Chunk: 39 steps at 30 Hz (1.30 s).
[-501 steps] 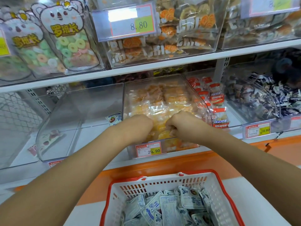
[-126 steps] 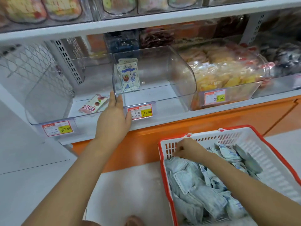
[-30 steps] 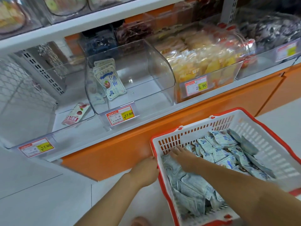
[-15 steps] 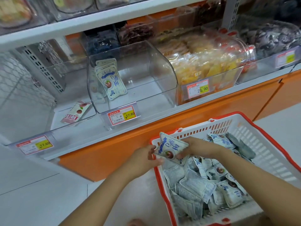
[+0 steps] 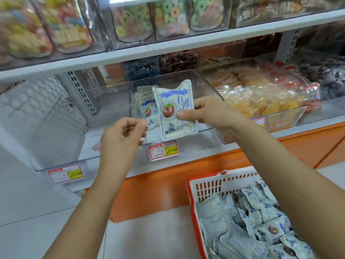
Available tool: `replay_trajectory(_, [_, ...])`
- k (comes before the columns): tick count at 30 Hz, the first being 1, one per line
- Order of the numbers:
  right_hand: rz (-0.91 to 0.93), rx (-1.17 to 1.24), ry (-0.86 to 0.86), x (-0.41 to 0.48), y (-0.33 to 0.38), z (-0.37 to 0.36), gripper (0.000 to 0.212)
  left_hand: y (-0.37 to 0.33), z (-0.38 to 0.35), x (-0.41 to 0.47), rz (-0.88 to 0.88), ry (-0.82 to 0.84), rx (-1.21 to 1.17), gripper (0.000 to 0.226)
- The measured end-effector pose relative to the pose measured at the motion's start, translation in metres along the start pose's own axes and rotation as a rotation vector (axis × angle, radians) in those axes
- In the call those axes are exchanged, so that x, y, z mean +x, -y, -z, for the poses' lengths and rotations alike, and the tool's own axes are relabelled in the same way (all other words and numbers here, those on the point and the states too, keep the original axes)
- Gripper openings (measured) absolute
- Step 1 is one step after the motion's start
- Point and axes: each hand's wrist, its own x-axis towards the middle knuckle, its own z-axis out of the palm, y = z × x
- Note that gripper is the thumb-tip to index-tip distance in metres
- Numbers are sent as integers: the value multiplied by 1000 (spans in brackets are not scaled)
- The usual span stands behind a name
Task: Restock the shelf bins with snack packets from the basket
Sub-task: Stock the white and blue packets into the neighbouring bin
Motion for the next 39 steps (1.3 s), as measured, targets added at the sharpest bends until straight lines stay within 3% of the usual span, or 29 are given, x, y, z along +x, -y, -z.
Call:
replay_trajectory(2, [-6, -10, -136, 38, 7, -3, 17, 12, 13, 11, -54, -136, 213, 7])
replay_trajectory(4, [-51, -108, -168, 76, 6, -11, 36, 27, 20, 19, -57, -163, 347, 24])
replay_trajectory(5, [-98, -209, -139, 94, 2, -17, 44, 33, 22, 22, -48, -151, 371, 30])
replay_trajectory(7, [-209, -417, -78, 125, -10, -29, 39, 41, 22, 24, -49, -102, 384, 35])
replay_trajectory(12, [-335, -695, -64, 168, -33, -52, 45, 48, 14, 20, -143, -6, 459, 33])
replay_trajectory(19, [-347, -555, -183, 192, -58, -71, 27, 45, 12, 22, -107, -14, 439, 32])
replay_trajectory(22, [-361, -375, -247, 189, -56, -70, 68, 44, 13, 19, -104, -46, 444, 27])
replay_trajectory(23, [-340, -352, -270, 186, -55, -68, 73, 45, 13, 17, -116, -59, 450, 24])
replay_trajectory(25, [-285, -352, -283, 178, -50, -64, 61, 45, 13, 14, -145, -88, 468, 18])
replay_trajectory(27, [-189, -389, -297, 165, -43, -57, 31, 45, 11, 10, -183, -112, 491, 15])
replay_trajectory(29, [-70, -413, -310, 144, -33, -49, 35, 41, 5, 4, -246, -115, 486, 11])
replay_trajectory(34, [169, -450, -315, 67, -22, -27, 37, 36, -27, -29, -324, 116, 502, 20])
replay_trajectory(39, [138, -485, -160, -19, -73, -10, 38, 61, -70, -70, -237, 633, 784, 25])
